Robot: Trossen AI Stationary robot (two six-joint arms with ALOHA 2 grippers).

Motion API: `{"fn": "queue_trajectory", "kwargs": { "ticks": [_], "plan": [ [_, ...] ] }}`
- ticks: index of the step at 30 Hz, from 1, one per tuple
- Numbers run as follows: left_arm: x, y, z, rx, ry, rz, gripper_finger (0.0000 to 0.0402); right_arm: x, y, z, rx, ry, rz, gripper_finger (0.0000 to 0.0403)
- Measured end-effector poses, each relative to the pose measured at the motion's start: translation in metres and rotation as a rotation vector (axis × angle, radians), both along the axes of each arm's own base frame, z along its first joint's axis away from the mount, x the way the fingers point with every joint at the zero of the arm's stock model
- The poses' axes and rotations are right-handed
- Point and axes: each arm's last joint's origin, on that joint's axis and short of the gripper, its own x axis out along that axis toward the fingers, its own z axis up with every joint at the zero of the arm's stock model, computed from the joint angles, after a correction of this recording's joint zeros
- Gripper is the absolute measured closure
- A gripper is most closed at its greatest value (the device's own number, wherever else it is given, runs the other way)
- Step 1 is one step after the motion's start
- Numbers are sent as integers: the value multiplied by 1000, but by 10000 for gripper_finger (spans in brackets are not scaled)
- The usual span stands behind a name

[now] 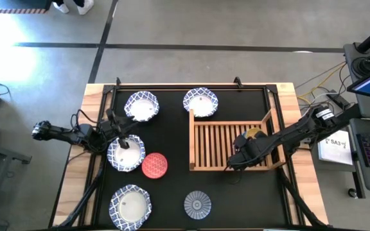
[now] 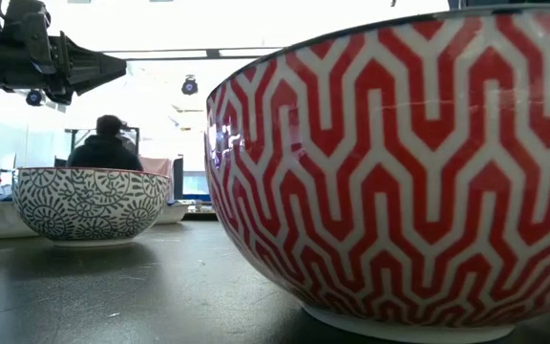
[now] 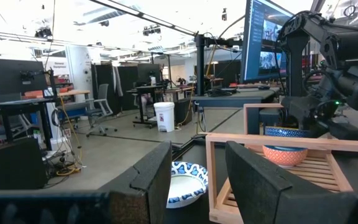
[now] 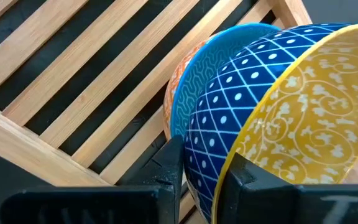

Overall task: Place and stack bowls onto a shelf
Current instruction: Stack the yellow patterned bowl on top of the light blue patterned bowl on the shelf

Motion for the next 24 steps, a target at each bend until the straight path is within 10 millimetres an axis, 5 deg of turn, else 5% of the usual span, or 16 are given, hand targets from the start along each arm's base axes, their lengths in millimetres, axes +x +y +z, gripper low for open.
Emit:
{"fn": "queue_trajectory", "kwargs": {
  "ticks": [24],
  "plan": [
    [0, 0, 0, 0, 0, 0, 267, 3, -9, 0, 1, 18, 31, 353]
  ]
}}
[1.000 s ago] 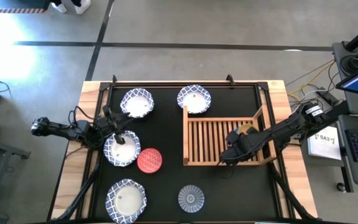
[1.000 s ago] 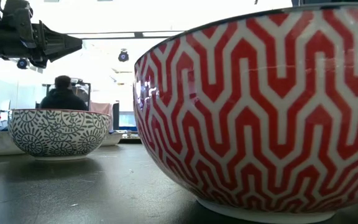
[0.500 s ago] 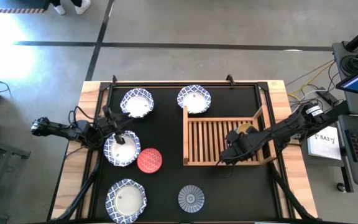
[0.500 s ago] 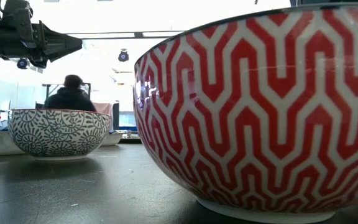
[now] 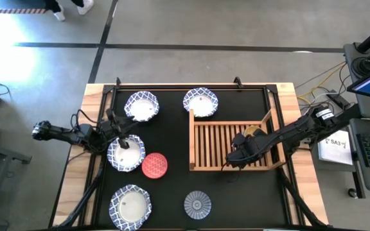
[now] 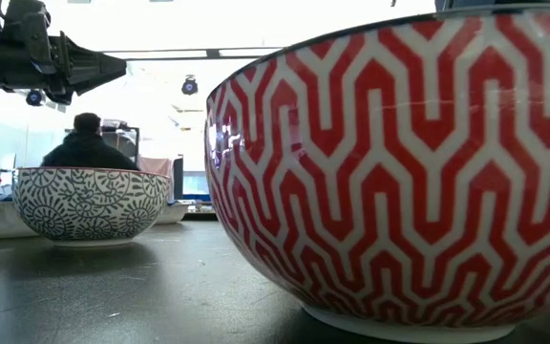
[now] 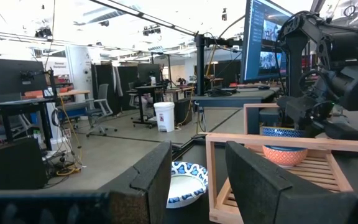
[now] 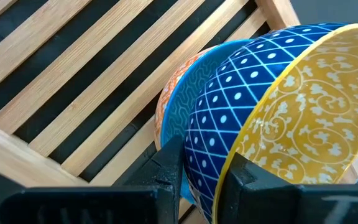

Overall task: Place and stack bowls onto a shelf
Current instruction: Stack the yellow patterned bowl on top of the light blue patterned bowl on the shelf, then stack the red patterned bowl on top of the yellow patterned bowl on the shelf

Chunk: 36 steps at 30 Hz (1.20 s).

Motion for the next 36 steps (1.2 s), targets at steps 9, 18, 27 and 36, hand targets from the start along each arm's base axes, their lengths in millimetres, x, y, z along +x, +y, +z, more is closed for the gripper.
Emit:
{"fn": "queue_trajectory", "kwargs": {
  "ticks": [9, 18, 27, 36],
  "plan": [
    [0, 0, 0, 0, 0, 0, 267, 0, 1, 0, 18, 0, -29, 373],
    [0, 0, 0, 0, 0, 0, 267, -1, 1, 0, 43, 12, -30, 300],
    [0, 0, 0, 0, 0, 0, 267, 6, 4, 12, 62, -19, -7, 247],
    [0, 0, 0, 0, 0, 0, 267, 21, 9, 40, 98, -117, 58, 247]
  ]
}}
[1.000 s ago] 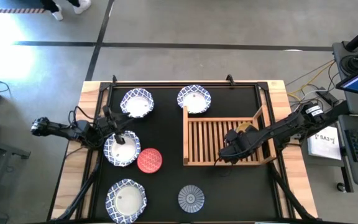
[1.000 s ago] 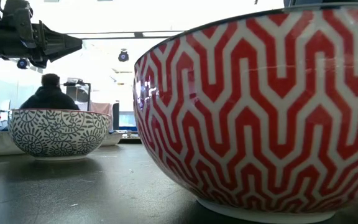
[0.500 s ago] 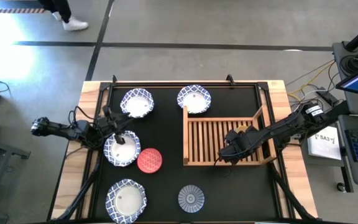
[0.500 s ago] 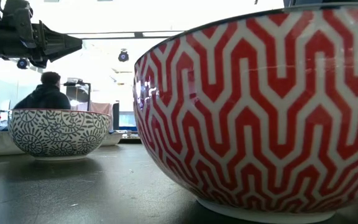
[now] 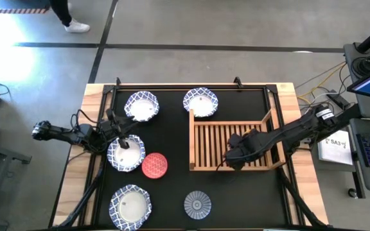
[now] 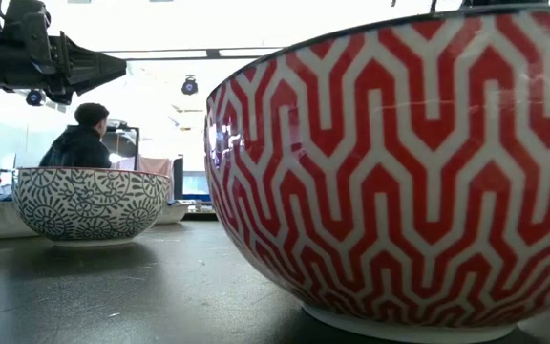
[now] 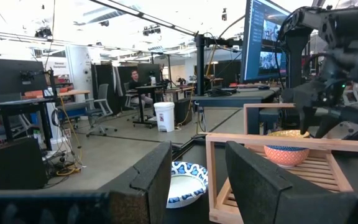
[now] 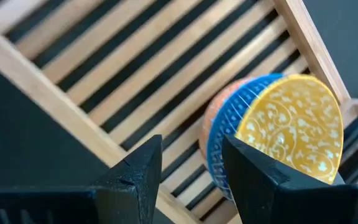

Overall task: Place and stack bowls onto a shelf
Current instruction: Stack the red patterned bowl on top of the yellow patterned bowl on the shelf

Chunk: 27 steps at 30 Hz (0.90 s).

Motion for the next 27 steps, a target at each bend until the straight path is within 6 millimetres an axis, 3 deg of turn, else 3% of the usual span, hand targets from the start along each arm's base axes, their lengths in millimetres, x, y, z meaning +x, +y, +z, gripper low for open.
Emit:
{"fn": "queue_trajectory", "kwargs": {
  "ticks": [18, 27],
  "plan": [
    [0, 0, 0, 0, -2, -1, 267, 28, 10, 54, 75, -265, 190, 282],
    [-1, 0, 5, -110, -104, -42, 267, 34, 12, 60, 80, -325, 254, 280]
  ]
}}
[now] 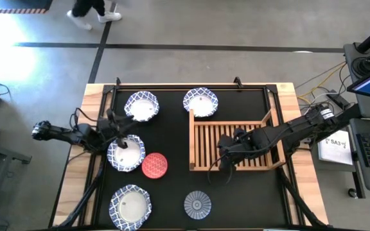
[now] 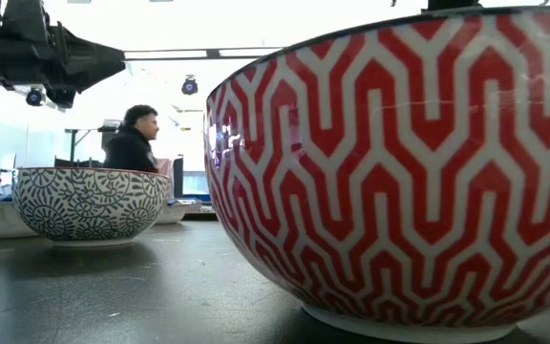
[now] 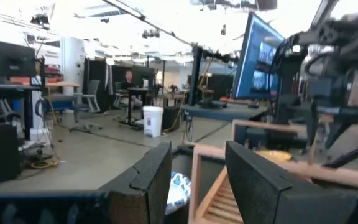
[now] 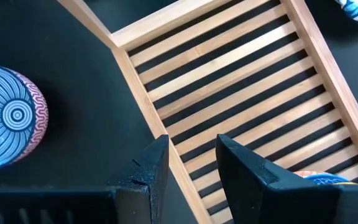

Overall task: Place and stack bowls onto a shelf
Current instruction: Stack the red patterned bowl on top of the yellow patterned bowl on the shelf

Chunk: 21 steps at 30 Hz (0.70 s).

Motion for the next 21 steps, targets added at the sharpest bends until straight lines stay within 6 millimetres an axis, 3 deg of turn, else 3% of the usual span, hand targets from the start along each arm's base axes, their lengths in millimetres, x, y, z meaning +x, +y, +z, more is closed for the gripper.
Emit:
{"fn": "queue_trajectory", "kwargs": {
  "ticks": [3, 9, 21],
  "plan": [
    [0, 0, 3, -47, -50, -30, 267, 0, 0, 0, -6, 2, 15, 280],
    [9, -8, -3, -176, -38, -287, 267, 0, 0, 0, -20, 5, 53, 278],
    [30, -15, -23, -460, 117, -390, 267, 0, -1, 0, -25, -5, 8, 282]
  ]
}}
